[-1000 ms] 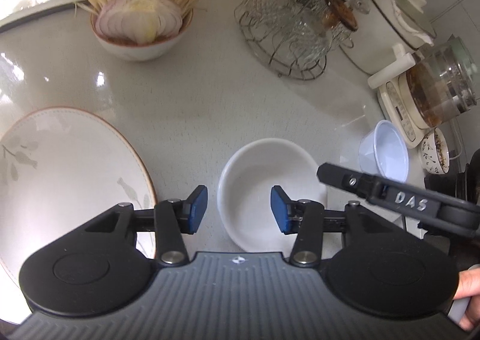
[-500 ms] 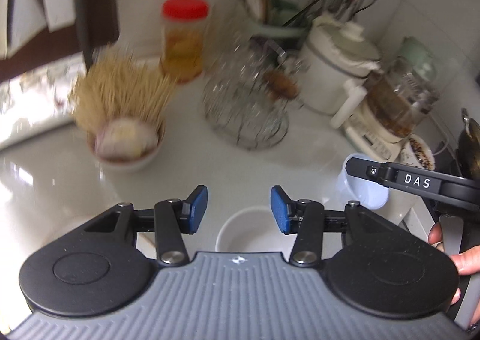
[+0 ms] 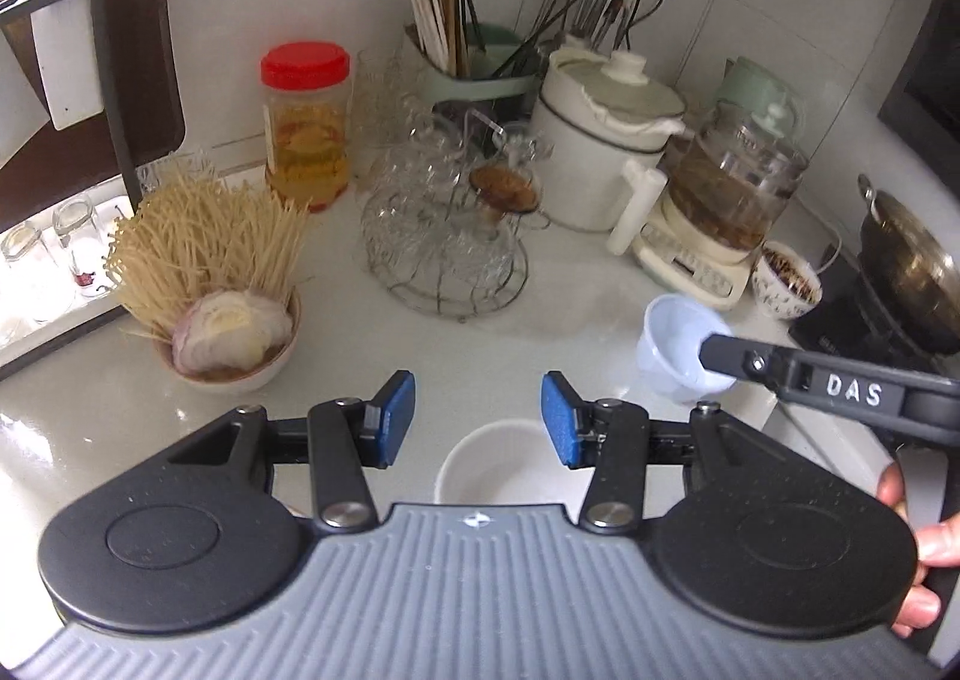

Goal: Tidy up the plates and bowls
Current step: 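Move both grippers toward the small light-blue bowl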

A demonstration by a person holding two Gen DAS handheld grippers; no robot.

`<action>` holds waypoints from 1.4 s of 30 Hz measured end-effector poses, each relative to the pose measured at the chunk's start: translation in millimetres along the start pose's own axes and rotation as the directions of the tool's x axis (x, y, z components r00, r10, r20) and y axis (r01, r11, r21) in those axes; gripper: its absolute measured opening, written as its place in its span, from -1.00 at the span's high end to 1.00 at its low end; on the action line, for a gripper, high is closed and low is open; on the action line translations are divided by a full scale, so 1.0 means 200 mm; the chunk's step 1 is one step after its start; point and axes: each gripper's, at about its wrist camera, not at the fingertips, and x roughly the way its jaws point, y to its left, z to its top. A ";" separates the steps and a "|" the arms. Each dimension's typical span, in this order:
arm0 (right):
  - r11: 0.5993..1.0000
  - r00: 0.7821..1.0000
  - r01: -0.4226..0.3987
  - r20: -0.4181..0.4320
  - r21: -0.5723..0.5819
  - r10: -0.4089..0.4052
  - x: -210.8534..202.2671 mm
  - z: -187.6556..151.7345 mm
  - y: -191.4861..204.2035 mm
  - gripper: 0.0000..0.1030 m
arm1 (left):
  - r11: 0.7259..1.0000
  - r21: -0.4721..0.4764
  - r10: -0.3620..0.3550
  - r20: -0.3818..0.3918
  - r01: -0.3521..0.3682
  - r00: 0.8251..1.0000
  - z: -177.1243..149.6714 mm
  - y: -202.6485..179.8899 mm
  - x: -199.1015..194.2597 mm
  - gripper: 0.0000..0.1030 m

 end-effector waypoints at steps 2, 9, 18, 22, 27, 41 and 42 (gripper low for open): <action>1.000 1.000 0.011 -0.012 0.014 -0.011 -0.01 -0.03 0.00 0.08 | 1.000 0.004 0.002 0.000 -0.002 1.000 -0.01 0.01 0.00 -0.02; 0.999 0.999 0.045 -0.026 -0.002 -0.045 -0.02 -0.06 0.00 0.08 | 0.999 -0.028 -0.043 0.011 0.043 0.999 -0.04 0.05 0.03 -0.02; 0.999 0.999 0.046 -0.005 -0.001 -0.046 -0.02 -0.04 -0.03 0.08 | 0.995 -0.049 -0.092 -0.016 0.091 0.996 -0.03 0.01 0.12 -0.02; 0.999 0.999 0.034 -0.006 0.007 -0.034 -0.02 -0.01 -0.08 0.08 | 0.997 -0.027 -0.076 -0.027 0.075 0.997 -0.01 -0.06 0.15 -0.02; 0.999 0.999 0.029 -0.026 0.021 -0.028 0.00 0.04 -0.19 0.08 | 0.997 -0.028 -0.067 -0.023 0.066 0.997 0.04 -0.18 0.18 -0.02; 0.997 0.995 0.074 -0.066 0.016 -0.073 0.07 0.27 -0.58 0.09 | 0.989 -0.098 -0.111 -0.009 0.110 0.994 0.16 -0.48 0.43 -0.02; 0.997 0.995 0.071 -0.066 0.024 -0.069 0.09 0.28 -0.61 0.09 | 0.989 -0.096 -0.114 -0.007 0.112 0.994 0.16 -0.49 0.46 -0.02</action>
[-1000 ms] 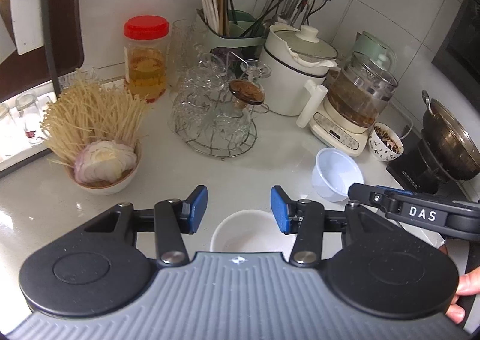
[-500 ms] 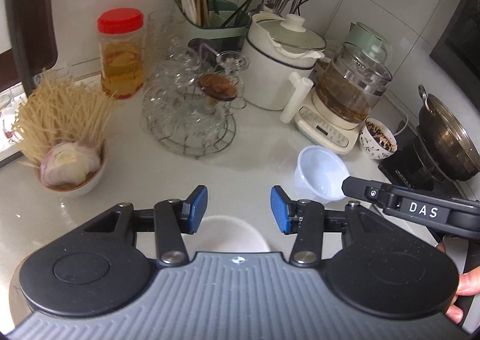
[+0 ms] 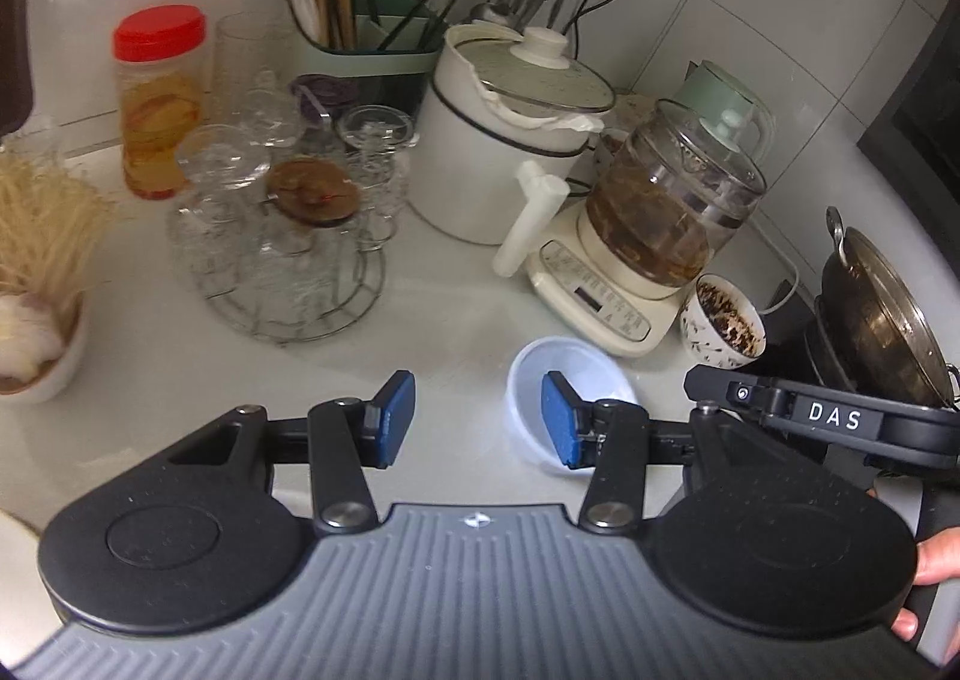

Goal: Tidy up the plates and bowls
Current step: 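Move both grippers toward the small light-blue bowl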

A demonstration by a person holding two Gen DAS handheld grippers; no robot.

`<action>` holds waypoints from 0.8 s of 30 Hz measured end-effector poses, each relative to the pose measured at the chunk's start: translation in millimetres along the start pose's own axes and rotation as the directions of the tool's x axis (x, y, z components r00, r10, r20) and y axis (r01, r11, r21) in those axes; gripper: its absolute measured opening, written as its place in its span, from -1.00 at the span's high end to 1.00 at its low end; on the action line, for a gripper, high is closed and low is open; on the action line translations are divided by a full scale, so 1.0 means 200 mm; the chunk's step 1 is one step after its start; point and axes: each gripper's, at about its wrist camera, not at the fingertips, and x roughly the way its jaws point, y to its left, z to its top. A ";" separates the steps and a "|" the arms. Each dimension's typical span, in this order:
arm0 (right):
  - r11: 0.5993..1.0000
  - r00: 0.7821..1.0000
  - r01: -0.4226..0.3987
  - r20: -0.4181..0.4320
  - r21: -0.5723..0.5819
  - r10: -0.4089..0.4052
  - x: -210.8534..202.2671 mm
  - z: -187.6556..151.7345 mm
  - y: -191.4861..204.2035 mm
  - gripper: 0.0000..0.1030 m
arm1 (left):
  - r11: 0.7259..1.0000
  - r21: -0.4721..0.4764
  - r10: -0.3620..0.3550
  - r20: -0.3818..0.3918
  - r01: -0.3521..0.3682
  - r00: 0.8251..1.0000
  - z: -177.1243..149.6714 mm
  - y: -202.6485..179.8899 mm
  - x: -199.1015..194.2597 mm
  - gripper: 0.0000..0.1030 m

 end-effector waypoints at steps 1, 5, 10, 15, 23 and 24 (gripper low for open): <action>1.000 1.000 0.006 0.001 0.004 -0.006 0.01 0.01 -0.03 0.10 | 1.000 0.001 -0.001 0.001 0.001 1.000 0.00 -0.01 0.03 -0.02; 0.999 0.999 0.034 0.000 0.004 -0.034 0.07 0.03 -0.13 0.10 | 1.000 0.003 0.003 -0.007 -0.003 1.000 -0.01 -0.04 0.14 -0.02; 0.999 1.000 0.013 -0.016 0.042 -0.012 0.11 0.06 -0.24 0.10 | 1.000 -0.009 0.029 -0.039 -0.030 0.999 0.00 -0.07 0.24 -0.02; 0.997 0.999 -0.029 -0.037 0.069 0.032 0.12 0.09 -0.30 0.10 | 0.997 -0.046 0.052 -0.083 -0.056 0.995 0.05 -0.10 0.28 -0.02; 0.991 0.990 -0.059 -0.117 0.122 0.073 0.29 0.10 -0.36 0.09 | 0.995 -0.069 0.059 -0.155 -0.071 0.986 0.07 -0.13 0.40 -0.02; 0.989 0.989 -0.065 -0.127 0.133 0.082 0.32 0.09 -0.37 0.09 | 0.996 -0.062 0.057 -0.172 -0.068 0.983 0.07 -0.13 0.42 -0.02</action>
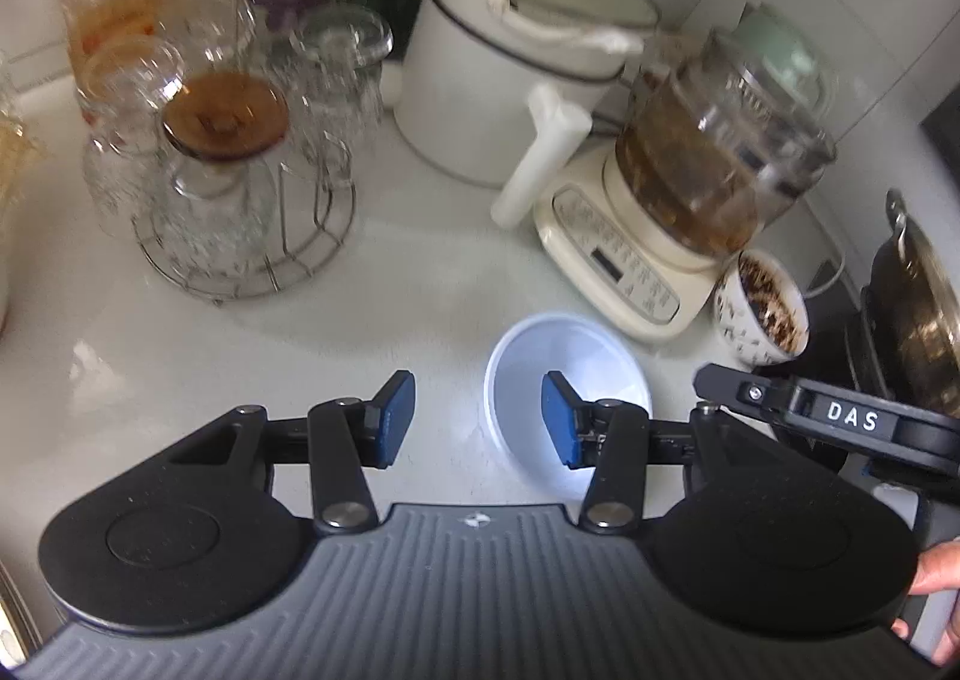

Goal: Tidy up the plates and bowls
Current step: 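Move both grippers toward the small light-blue bowl, then close both grippers on the small light-blue bowl's rim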

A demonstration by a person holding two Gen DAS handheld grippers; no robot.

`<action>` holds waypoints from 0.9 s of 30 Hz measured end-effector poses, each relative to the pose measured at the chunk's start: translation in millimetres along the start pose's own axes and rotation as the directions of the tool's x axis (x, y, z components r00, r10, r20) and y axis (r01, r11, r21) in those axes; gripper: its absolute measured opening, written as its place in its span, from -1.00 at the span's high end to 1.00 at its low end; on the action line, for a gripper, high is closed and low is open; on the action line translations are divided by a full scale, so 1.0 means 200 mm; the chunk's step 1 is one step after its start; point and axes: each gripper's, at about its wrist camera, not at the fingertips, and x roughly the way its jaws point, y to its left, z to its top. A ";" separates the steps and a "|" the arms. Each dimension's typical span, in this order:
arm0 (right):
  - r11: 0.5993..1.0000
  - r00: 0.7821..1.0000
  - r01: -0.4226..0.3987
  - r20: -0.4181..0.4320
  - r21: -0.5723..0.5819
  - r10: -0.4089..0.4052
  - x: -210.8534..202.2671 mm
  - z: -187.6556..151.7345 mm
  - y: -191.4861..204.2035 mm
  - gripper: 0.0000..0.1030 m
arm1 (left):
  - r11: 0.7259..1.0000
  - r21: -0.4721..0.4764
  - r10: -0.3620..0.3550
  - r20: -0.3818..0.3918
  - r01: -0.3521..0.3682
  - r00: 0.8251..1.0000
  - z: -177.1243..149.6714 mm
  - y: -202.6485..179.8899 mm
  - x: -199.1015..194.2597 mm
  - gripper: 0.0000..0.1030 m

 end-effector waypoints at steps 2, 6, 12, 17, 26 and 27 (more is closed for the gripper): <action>1.000 1.000 -0.012 -0.010 0.012 0.012 0.05 0.00 -0.02 0.07 | 1.000 0.024 0.006 -0.009 -0.006 1.000 0.00 -0.01 0.04 -0.02; 0.999 0.998 -0.039 -0.049 0.017 0.040 0.16 -0.01 -0.07 -0.06 | 0.999 0.027 0.028 -0.017 -0.027 0.999 0.01 -0.03 0.13 -0.02; 0.999 0.995 -0.048 -0.093 -0.012 0.046 0.27 0.01 -0.12 -0.04 | 0.999 -0.010 0.030 -0.042 -0.031 0.999 0.00 -0.06 0.29 -0.01; 0.999 0.990 -0.051 -0.133 -0.002 0.050 0.33 0.05 -0.19 0.24 | 0.999 -0.041 0.033 -0.072 -0.036 0.997 0.00 -0.09 0.42 -0.01; 0.991 0.967 -0.130 -0.219 0.004 0.128 0.42 0.08 -0.23 0.61 | 0.994 -0.096 0.045 -0.070 -0.052 0.996 -0.01 -0.11 0.52 0.25; 0.991 0.967 -0.131 -0.223 -0.005 0.126 0.43 0.08 -0.22 0.71 | 0.994 -0.096 0.054 -0.074 -0.061 0.996 -0.01 -0.11 0.52 0.30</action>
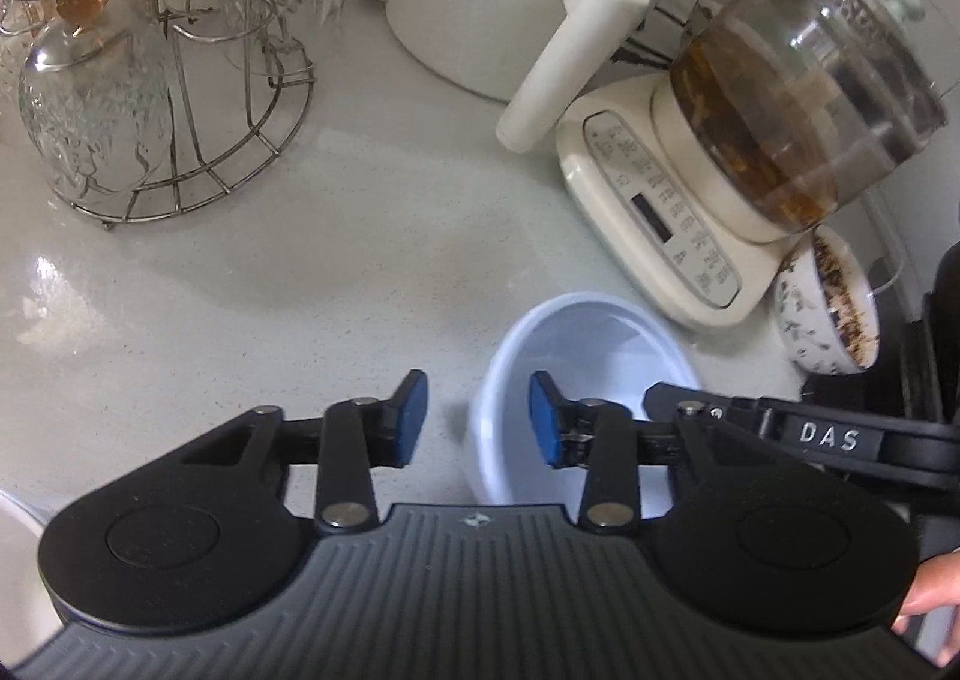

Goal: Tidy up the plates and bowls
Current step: 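Close both grippers on the small light-blue bowl's rim, then carry the small light-blue bowl with both grippers toward the nested bowls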

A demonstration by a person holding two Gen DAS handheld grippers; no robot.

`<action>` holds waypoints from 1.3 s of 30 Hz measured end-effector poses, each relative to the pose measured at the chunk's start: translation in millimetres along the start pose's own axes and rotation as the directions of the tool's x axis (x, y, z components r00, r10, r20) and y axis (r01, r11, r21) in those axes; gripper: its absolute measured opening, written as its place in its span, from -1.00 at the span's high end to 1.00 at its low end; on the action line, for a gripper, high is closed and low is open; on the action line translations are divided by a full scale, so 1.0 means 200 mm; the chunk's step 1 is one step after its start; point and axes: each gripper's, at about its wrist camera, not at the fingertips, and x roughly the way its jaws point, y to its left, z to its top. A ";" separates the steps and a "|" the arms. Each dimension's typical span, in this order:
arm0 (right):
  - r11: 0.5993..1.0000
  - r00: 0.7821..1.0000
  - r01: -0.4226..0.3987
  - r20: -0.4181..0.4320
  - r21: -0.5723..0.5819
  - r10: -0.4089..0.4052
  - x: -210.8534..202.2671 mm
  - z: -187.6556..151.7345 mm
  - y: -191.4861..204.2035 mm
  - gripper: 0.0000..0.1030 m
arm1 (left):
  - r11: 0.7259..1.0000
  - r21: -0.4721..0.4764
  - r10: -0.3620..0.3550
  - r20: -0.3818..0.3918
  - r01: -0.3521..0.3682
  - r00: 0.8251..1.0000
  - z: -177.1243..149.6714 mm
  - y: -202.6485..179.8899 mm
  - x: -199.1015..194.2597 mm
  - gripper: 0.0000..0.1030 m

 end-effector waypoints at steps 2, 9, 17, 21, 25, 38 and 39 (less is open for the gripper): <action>1.000 1.000 -0.002 -0.007 -0.002 0.002 0.01 0.01 0.01 0.74 | 0.999 -0.031 -0.006 -0.004 0.006 1.000 -0.01 0.02 0.01 0.48; 0.998 1.000 0.016 -0.021 -0.061 -0.018 0.00 0.03 0.07 0.78 | 0.998 -0.063 -0.017 -0.009 0.016 1.000 -0.03 0.02 -0.01 0.80; 0.993 1.000 0.012 -0.003 -0.116 -0.013 -0.11 0.07 0.20 0.78 | 0.996 -0.080 -0.034 0.024 0.036 0.999 -0.02 0.04 -0.19 0.81; 0.986 0.999 -0.001 0.036 -0.165 0.007 -0.18 0.07 0.28 0.76 | 0.995 -0.085 -0.040 0.056 0.045 0.998 -0.02 0.06 -0.31 0.80; 0.980 0.998 -0.019 0.054 -0.197 0.030 -0.20 0.05 0.37 0.76 | 0.993 -0.112 -0.026 0.101 0.038 0.994 -0.03 0.11 -0.42 0.80; 0.965 0.990 -0.103 0.067 -0.240 0.122 -0.21 0.02 0.62 0.76 | 0.986 -0.164 -0.009 0.194 0.042 0.981 -0.05 0.32 -0.65 0.80; 0.964 0.989 -0.112 0.062 -0.240 0.131 -0.21 0.01 0.63 0.75 | 0.985 -0.167 -0.003 0.194 0.036 0.981 -0.05 0.34 -0.67 0.80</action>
